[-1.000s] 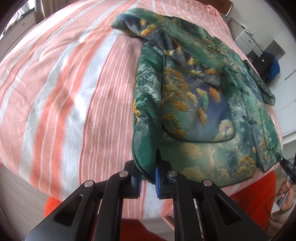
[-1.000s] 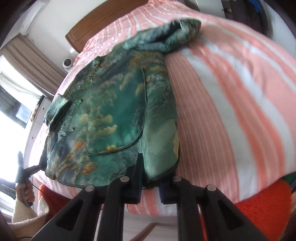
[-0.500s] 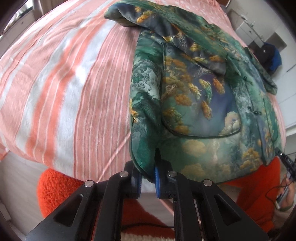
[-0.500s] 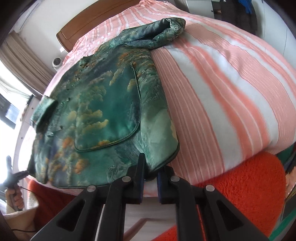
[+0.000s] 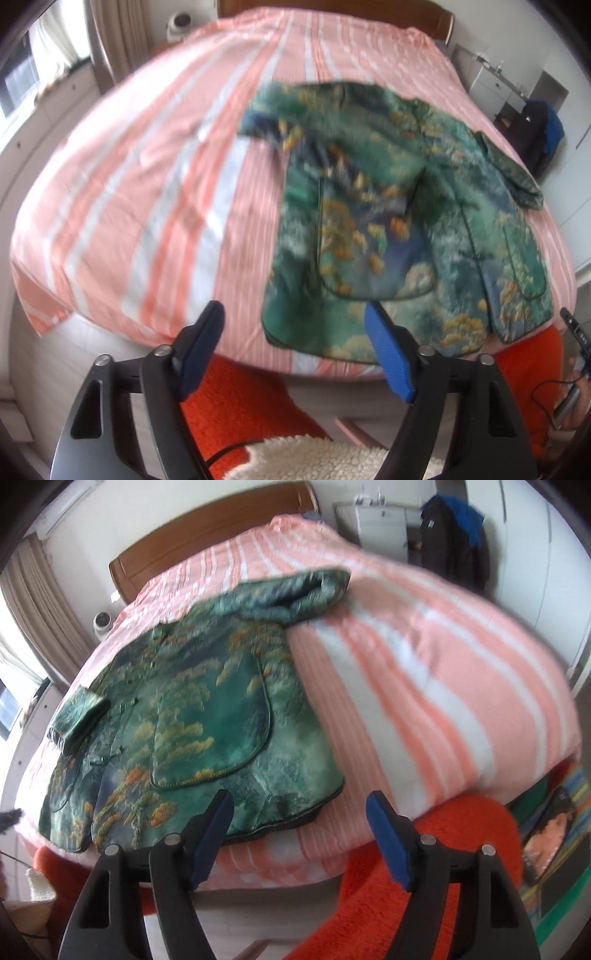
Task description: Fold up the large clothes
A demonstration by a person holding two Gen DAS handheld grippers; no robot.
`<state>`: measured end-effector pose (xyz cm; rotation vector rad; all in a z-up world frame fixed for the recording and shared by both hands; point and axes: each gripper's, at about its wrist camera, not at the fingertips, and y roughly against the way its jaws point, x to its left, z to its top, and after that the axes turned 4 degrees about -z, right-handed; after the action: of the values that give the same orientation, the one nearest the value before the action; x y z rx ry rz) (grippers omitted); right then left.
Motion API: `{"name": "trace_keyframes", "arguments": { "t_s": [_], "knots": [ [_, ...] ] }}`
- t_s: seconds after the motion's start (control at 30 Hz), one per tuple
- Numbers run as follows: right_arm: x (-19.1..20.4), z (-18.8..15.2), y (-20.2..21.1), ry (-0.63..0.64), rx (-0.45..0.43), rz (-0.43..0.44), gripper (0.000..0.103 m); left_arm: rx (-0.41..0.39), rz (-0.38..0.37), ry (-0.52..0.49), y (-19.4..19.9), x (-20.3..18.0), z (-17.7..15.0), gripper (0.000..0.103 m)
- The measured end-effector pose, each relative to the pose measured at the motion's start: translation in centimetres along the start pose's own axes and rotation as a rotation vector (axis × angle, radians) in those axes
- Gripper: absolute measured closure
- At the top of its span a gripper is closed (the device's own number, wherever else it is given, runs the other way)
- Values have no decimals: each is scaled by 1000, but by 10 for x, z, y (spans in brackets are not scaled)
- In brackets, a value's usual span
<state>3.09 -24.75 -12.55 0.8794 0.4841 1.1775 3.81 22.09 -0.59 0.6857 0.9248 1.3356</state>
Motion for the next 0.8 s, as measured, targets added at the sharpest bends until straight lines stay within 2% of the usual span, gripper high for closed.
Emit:
{"name": "trace_keyframes", "arguments": {
  "t_s": [0.07, 0.17, 0.3, 0.33, 0.37, 0.4, 0.47, 0.63, 0.8],
  "knots": [
    [4, 1, 15, 14, -74, -28, 26, -62, 29, -38, 18, -9, 11, 12],
    [17, 3, 35, 70, -174, -42, 21, -119, 51, -98, 34, -25, 21, 8],
    [35, 4, 50, 142, -248, -31, 12, -135, 40, -168, 34, -54, 28, 7],
    [39, 3, 52, 153, -253, -27, 9, -134, 41, -185, 32, -61, 26, 7],
    [43, 2, 51, 173, -247, -15, 2, -132, 45, -204, 29, -67, 26, 6],
    [48, 0, 49, 187, -234, -7, 0, -129, 54, -229, 25, -74, 25, 6],
    [54, -4, 42, 215, -195, 23, 0, -122, 72, -273, 17, -87, 22, 6],
    [58, -16, 39, 223, -163, 64, 0, -124, 101, -385, 7, -115, 16, 6],
    [66, -19, 39, 247, -162, 71, 0, -133, 93, -427, 7, -130, 16, 6]
  ]
}}
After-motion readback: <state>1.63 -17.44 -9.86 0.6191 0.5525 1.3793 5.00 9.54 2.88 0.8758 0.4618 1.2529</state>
